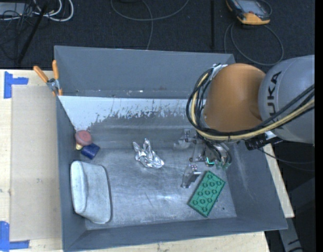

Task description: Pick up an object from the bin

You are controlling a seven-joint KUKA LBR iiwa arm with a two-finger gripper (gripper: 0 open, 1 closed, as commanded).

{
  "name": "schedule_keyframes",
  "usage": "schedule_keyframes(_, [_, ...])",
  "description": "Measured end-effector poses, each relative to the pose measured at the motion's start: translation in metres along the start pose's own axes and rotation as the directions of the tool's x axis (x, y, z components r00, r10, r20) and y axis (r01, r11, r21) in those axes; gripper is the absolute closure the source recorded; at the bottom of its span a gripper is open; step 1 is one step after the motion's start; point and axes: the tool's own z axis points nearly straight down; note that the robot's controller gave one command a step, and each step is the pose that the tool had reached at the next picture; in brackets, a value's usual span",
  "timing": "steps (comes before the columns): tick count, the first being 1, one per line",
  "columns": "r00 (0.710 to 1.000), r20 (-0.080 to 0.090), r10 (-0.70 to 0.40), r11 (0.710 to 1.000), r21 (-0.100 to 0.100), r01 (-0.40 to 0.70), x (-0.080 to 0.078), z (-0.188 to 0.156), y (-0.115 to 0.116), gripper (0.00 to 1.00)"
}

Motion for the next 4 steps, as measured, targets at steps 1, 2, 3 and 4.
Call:
schedule_keyframes(1, [0.932, 0.01, 0.363, 0.932, -0.002, -0.363, -0.033, 0.107, 0.049, 0.0])
schedule_keyframes(2, [0.932, 0.021, 0.362, 0.932, -0.011, -0.362, -0.036, 0.103, 0.05, 1.0])
schedule_keyframes(3, [0.946, 0.017, 0.323, 0.946, -0.007, -0.323, -0.039, 0.0, 0.047, 1.0])
schedule_keyframes(4, [0.947, 0.01, 0.322, 0.947, -0.003, -0.322, -0.037, 0.005, 0.046, 0.0])
